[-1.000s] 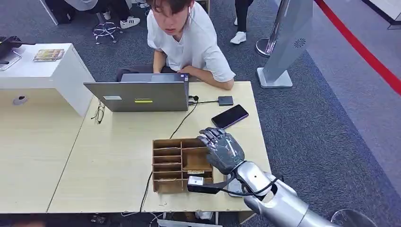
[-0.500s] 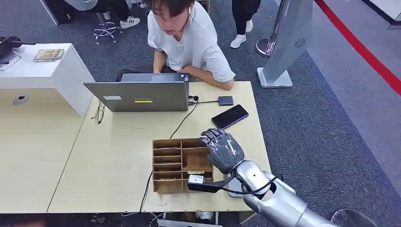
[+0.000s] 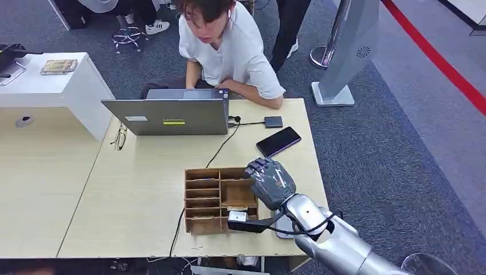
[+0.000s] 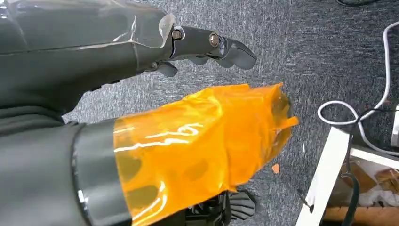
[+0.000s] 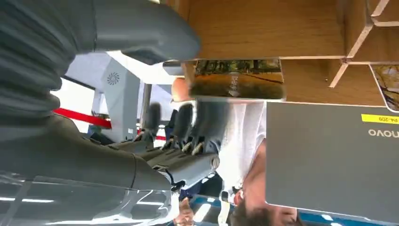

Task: Pass the card to the sensor for recognition and then transmit it.

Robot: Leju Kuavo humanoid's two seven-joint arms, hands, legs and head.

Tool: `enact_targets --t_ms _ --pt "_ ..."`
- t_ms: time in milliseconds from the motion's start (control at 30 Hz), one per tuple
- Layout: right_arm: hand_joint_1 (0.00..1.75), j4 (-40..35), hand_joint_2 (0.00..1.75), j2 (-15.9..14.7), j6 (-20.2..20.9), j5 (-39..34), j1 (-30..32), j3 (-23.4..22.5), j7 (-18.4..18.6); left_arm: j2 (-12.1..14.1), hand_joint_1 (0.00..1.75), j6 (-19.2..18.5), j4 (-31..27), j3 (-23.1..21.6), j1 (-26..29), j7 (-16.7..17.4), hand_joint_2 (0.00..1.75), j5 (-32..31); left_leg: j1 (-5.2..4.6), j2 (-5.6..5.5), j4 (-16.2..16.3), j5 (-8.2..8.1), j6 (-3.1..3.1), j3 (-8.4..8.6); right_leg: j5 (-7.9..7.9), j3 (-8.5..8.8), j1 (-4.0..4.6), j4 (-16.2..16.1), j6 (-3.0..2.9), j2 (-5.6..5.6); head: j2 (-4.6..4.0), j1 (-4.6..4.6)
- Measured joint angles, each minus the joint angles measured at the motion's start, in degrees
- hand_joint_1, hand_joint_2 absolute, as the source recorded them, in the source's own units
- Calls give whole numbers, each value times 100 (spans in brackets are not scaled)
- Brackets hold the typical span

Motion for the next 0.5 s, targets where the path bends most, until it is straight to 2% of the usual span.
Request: enact_targets --t_ms 500 --pt "150 35 175 33 -20 -72 -33 -2 -18 -20 0 2 0 2 -7 7 0 -39 0 0 0 0 0 0 0 0 0 0 0 0 0 0"
